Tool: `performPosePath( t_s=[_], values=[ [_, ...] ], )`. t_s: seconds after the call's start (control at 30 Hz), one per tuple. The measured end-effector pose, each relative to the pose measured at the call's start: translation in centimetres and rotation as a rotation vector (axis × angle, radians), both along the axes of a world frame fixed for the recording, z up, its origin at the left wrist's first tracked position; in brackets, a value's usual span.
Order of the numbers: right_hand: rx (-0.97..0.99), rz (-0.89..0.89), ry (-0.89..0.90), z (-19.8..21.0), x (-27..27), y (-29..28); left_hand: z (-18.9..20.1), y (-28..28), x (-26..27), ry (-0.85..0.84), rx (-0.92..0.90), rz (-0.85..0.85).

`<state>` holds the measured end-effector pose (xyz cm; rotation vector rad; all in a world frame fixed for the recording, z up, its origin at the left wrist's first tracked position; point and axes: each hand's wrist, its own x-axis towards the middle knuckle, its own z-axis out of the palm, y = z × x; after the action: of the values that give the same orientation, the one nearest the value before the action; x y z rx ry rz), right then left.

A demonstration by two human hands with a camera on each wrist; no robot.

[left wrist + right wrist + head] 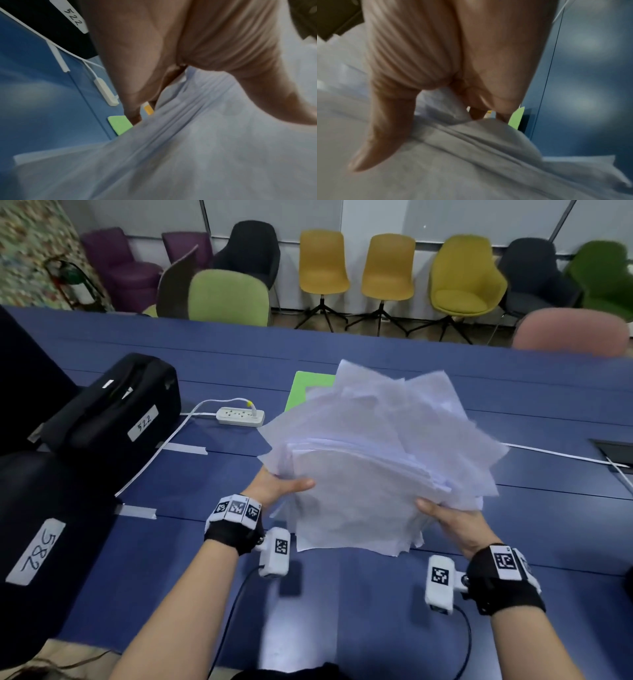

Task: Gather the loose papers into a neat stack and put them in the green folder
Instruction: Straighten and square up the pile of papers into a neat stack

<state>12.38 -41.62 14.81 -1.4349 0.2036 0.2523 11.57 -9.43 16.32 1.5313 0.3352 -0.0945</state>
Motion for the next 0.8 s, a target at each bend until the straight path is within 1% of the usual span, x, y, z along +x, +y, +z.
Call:
performPosePath(
  t_s=[0.07, 0.13, 0.2, 0.27, 0.33, 0.4, 0.47, 0.5, 0.6, 0.63, 0.73, 0.8],
  values=[
    [0.009, 0.036, -0.026, -0.4, -0.4, 0.3, -1.0, -0.5, -0.6, 0.076, -0.004, -0.066],
    [0.019, -0.004, -0.071, -1.1, -0.3, 1.4, -1.4, -1.9, -0.7, 0.128, -0.022, -0.016],
    [0.041, -0.088, -0.098, -1.0, 0.1, 2.5, -1.4, -3.1, -0.4, 0.097, -0.046, 0.072],
    [0.028, -0.128, -0.141, 0.8, 0.5, 3.5, 0.0, -3.9, -0.2, 0.074, -0.075, 0.121],
    [0.029, -0.118, -0.206, 2.7, 1.0, 3.8, 1.8, -4.1, -0.2, 0.009, -0.122, 0.107],
    [0.053, -0.106, -0.254, 3.5, 1.1, 3.8, 2.7, -3.8, -0.5, -0.038, -0.162, 0.081],
    [0.041, -0.107, -0.229, 2.7, 0.9, 3.5, 2.2, -2.9, -0.9, -0.08, -0.162, 0.061],
    [0.029, -0.112, -0.197, 2.0, 0.5, 3.4, 1.6, -2.5, -1.2, -0.069, -0.146, 0.048],
    [0.091, -0.085, -0.162, 0.4, -0.7, 3.2, -0.2, -1.2, -1.7, -0.05, -0.084, 0.042],
    [0.096, -0.089, -0.148, 0.2, -0.9, 3.1, -0.6, -0.9, -1.8, -0.036, -0.066, 0.038],
    [0.144, -0.104, -0.14, -0.3, -0.8, 2.4, -2.0, -0.3, -1.5, -0.035, -0.091, -0.008],
    [0.188, -0.104, -0.128, -0.2, -0.6, 2.0, -2.1, -0.3, -1.3, -0.037, -0.087, -0.019]
  ],
)
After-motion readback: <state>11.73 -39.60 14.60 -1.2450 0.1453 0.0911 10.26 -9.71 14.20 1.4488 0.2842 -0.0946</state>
